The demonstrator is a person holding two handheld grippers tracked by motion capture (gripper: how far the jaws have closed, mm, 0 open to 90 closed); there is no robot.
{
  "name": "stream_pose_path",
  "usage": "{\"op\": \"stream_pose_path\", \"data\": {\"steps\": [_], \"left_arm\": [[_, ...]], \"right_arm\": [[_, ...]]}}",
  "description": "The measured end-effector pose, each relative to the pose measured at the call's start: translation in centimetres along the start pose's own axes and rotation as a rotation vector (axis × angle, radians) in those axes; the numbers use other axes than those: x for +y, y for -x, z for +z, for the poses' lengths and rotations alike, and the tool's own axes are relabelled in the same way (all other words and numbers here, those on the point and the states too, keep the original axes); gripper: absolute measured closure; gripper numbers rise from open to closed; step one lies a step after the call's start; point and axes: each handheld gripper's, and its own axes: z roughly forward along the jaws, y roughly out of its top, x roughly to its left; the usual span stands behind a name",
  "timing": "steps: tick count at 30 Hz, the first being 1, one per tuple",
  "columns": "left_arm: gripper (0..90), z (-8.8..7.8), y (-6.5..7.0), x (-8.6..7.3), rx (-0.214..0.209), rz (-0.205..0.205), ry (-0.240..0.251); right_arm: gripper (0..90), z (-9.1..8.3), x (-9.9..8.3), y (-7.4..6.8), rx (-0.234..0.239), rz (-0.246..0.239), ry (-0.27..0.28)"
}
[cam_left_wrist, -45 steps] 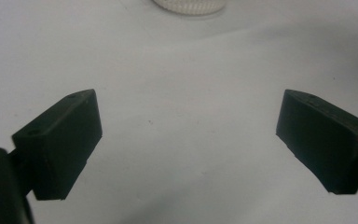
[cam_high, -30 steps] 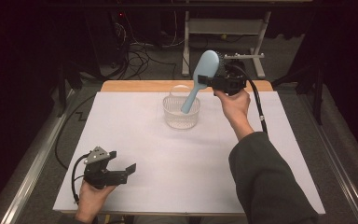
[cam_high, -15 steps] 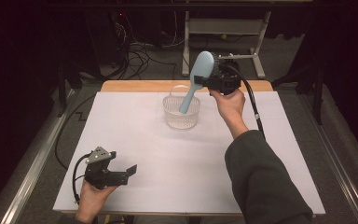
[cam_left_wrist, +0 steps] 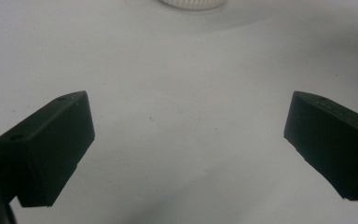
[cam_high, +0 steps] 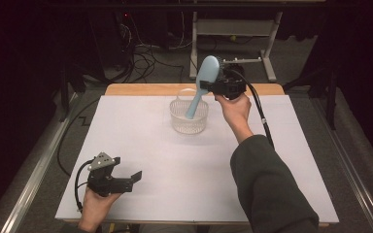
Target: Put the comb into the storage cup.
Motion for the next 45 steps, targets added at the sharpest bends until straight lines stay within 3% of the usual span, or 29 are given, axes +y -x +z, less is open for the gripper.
{"op": "stream_pose_path", "data": {"steps": [19,45], "left_arm": [[1.1,-0.1,0.0,0.0,-0.002,0.005,0.006],[1.1,-0.2,0.0,0.0,0.002,0.01,0.012]], "right_arm": [[53.1,2.6,-1.1,-0.8,-0.01,-0.023,-0.049],[52.3,4.3,-2.1,-1.4,-0.02,-0.047,-0.084]]}}
